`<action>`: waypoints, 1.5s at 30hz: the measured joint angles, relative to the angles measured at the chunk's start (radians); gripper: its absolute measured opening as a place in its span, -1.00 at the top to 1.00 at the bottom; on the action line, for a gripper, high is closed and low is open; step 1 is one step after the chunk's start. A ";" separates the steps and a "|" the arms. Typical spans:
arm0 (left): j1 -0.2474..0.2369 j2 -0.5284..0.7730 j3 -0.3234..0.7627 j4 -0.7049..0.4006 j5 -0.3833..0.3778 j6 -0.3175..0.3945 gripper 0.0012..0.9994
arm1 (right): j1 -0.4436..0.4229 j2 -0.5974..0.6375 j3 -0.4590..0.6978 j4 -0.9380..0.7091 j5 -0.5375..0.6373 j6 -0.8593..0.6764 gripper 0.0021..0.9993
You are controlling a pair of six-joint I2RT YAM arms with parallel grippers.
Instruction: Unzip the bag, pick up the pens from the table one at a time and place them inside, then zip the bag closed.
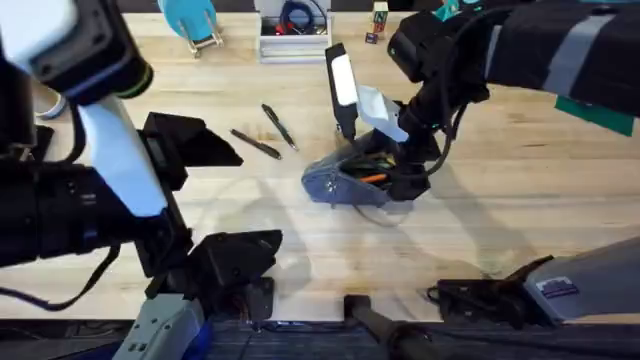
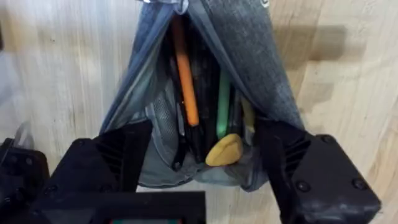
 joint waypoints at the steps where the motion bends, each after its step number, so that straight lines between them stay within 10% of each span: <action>1: 0.000 0.000 0.000 0.000 0.000 0.000 -0.99 | 0.000 0.000 0.000 0.000 0.000 0.000 -0.99; 45: 0.000 0.000 0.000 0.000 0.000 0.000 -0.99 | 0.002 -0.258 -0.005 -0.035 0.004 0.169 -1.00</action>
